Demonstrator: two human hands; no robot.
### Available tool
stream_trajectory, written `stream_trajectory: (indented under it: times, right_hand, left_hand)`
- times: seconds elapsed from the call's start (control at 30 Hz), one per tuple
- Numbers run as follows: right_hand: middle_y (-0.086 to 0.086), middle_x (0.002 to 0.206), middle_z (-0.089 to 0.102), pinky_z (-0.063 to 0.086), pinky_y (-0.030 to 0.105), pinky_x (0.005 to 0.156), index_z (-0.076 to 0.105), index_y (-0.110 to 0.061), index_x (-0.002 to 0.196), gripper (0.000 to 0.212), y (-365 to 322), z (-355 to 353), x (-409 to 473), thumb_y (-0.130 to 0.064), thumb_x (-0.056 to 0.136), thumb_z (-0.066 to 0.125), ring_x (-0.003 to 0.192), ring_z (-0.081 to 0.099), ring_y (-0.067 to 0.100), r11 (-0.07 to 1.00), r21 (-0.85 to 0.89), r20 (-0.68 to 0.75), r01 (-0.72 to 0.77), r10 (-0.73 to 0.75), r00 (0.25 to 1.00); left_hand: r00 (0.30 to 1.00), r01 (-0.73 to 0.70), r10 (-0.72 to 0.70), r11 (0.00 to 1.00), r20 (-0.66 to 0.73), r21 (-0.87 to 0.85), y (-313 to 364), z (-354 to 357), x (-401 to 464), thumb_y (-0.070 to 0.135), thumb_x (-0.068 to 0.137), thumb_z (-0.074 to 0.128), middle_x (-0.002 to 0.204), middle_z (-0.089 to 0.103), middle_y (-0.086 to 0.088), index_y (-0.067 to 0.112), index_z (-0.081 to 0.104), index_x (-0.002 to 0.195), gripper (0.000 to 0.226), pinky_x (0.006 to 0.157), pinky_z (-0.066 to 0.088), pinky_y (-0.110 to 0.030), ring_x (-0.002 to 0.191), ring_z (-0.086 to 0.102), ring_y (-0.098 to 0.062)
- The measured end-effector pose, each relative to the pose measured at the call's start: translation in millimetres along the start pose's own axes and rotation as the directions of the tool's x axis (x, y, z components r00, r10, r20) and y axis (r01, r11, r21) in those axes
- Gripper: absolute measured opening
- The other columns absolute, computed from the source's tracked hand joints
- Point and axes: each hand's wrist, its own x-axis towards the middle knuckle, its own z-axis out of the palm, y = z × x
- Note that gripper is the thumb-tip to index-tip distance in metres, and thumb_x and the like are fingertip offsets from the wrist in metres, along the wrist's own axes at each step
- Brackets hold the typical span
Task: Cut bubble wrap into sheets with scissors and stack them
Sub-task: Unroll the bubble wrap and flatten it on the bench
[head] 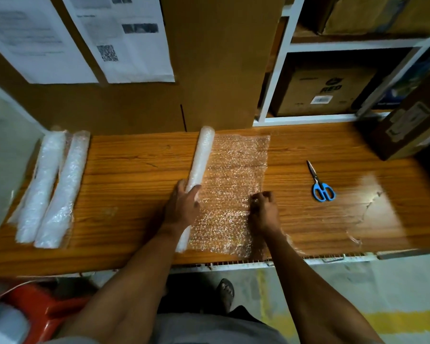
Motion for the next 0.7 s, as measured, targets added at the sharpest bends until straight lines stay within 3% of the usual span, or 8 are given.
stream_trajectory:
  times: [0.1, 0.2, 0.23, 0.3, 0.4, 0.47, 0.57, 0.7]
  right_hand:
    - [0.017, 0.146, 0.043, 0.057, 0.029, 0.086, 0.06, -0.008, 0.133, 0.045, 4.7, -3.0, 3.2, -0.003, 0.091, 0.074, 0.116, 0.06, 0.032, 0.996, -0.067, -0.02, 0.052, -0.054, 0.998]
    - [0.019, 0.154, 0.04, 0.058, 0.05, 0.098, 0.052, -0.012, 0.142, 0.054, 5.5, 2.3, 2.4, -0.014, 0.093, 0.073, 0.127, 0.054, 0.038, 0.975, -0.199, -0.071, 0.1, -0.116, 0.991]
    - [0.019, 0.16, 0.037, 0.05, 0.057, 0.108, 0.048, -0.016, 0.148, 0.057, 3.5, 6.4, 0.2, -0.021, 0.096, 0.07, 0.137, 0.047, 0.039, 0.96, -0.25, -0.086, 0.124, -0.15, 0.985]
    - [0.014, 0.17, 0.024, 0.028, 0.057, 0.123, 0.034, -0.024, 0.16, 0.062, -3.3, 15.6, -5.9, -0.04, 0.104, 0.055, 0.152, 0.03, 0.036, 0.927, -0.328, -0.047, 0.185, -0.211, 0.976]
    - [0.009, 0.176, 0.004, -0.001, 0.048, 0.126, 0.01, -0.03, 0.168, 0.066, -8.6, 31.4, -11.2, -0.055, 0.109, 0.027, 0.16, 0.009, 0.033, 0.877, -0.403, 0.102, 0.261, -0.24, 0.965]
    - [0.008, 0.174, -0.012, -0.01, 0.046, 0.125, -0.003, -0.027, 0.168, 0.07, -4.7, 41.7, -11.2, -0.059, 0.109, 0.018, 0.162, -0.005, 0.03, 0.858, -0.434, 0.19, 0.274, -0.211, 0.959]
    - [0.008, 0.171, -0.023, -0.007, 0.049, 0.129, -0.013, -0.022, 0.166, 0.073, 1.5, 50.8, -7.8, -0.06, 0.108, 0.009, 0.16, -0.015, 0.028, 0.861, -0.444, 0.234, 0.25, -0.158, 0.959]
    - [0.009, 0.17, -0.022, -0.004, 0.049, 0.13, -0.015, -0.018, 0.165, 0.074, -5.3, 48.5, -9.5, -0.059, 0.109, 0.01, 0.159, -0.017, 0.027, 0.883, -0.433, 0.197, 0.182, -0.104, 0.975]
  left_hand:
    - [0.992, 0.117, -0.117, 0.993, -0.051, -0.012, -9.8, -9.5, 0.4, 0.018, 0.09, 0.067, 0.151, 0.034, -0.018, 0.022, 0.05, 0.148, 0.061, 0.087, 0.058, -0.048, 0.119, 0.055, -0.039]
    - [0.981, 0.169, -0.167, 0.986, -0.103, 0.01, -16.0, -16.5, -2.2, 0.023, 0.097, 0.062, 0.149, 0.036, -0.022, 0.012, 0.047, 0.148, 0.055, 0.087, 0.054, -0.048, 0.116, 0.056, -0.042]
    - [0.98, 0.166, -0.163, 0.986, -0.117, 0.014, -16.5, -17.4, -3.2, 0.029, 0.099, 0.06, 0.15, 0.035, -0.022, 0.013, 0.045, 0.149, 0.055, 0.088, 0.053, -0.048, 0.118, 0.055, -0.042]
    - [0.987, 0.117, -0.11, 0.991, -0.121, 0.057, -14.7, -17.8, -6.8, 0.042, 0.097, 0.061, 0.155, 0.032, -0.021, 0.023, 0.042, 0.154, 0.062, 0.092, 0.053, -0.048, 0.124, 0.049, -0.04]
    - [0.998, 0.018, -0.007, 0.987, -0.066, 0.16, -11.8, -11.4, -11.2, 0.042, 0.088, 0.07, 0.163, 0.023, -0.016, 0.035, 0.048, 0.15, 0.066, 0.099, 0.052, -0.048, 0.131, 0.042, -0.037]
    - [0.999, 0.042, -0.037, 0.984, -0.029, 0.171, -13.8, -8.7, -11.8, 0.031, 0.087, 0.074, 0.166, 0.019, -0.014, 0.035, 0.056, 0.143, 0.059, 0.104, 0.05, -0.05, 0.135, 0.039, -0.037]
    - [0.992, 0.127, -0.128, 0.983, -0.001, 0.131, -28.6, -10.5, -10.7, 0.022, 0.092, 0.071, 0.165, 0.018, -0.018, 0.029, 0.052, 0.148, 0.06, 0.109, 0.047, -0.053, 0.141, 0.034, -0.041]
    - [0.98, 0.198, -0.195, 0.975, -0.033, 0.099, -53.2, -20.1, -11.0, 0.025, 0.094, 0.064, 0.158, 0.026, -0.023, 0.019, 0.038, 0.154, 0.065, 0.104, 0.048, -0.053, 0.133, 0.042, -0.044]
